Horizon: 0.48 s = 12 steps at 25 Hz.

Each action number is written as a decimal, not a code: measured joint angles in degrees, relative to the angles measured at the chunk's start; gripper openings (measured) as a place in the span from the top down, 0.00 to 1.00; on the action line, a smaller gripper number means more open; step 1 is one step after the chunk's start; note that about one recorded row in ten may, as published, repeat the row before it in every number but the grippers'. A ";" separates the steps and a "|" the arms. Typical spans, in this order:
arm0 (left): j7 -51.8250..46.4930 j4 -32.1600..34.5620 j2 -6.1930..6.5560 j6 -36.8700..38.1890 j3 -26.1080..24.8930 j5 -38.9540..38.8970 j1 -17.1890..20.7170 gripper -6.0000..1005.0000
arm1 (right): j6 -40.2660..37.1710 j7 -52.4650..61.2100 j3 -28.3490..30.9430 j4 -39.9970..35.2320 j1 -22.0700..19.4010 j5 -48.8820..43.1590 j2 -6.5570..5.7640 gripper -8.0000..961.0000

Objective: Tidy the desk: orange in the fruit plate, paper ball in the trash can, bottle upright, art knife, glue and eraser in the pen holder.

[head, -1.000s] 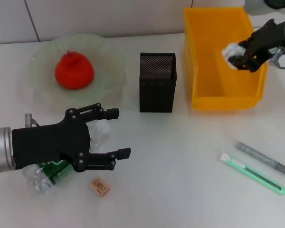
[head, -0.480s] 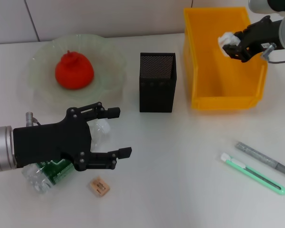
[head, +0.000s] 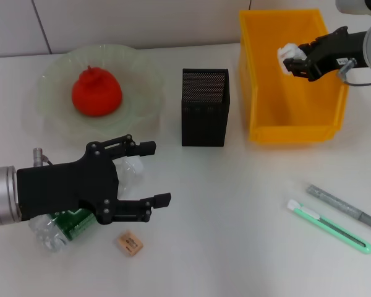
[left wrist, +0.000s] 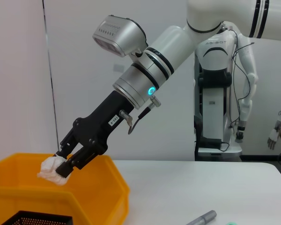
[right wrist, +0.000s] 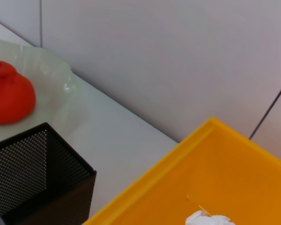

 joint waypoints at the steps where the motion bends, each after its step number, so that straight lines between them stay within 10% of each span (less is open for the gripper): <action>1: 0.00 0.00 0.00 0.00 0.00 0.00 0.00 0.14 | 0.00 0.00 0.00 0.00 0.00 0.00 0.00 0.56; 12: 0.00 0.00 0.00 0.01 0.30 0.00 0.16 0.14 | 0.97 0.01 1.29 -0.23 -1.93 2.99 0.09 0.47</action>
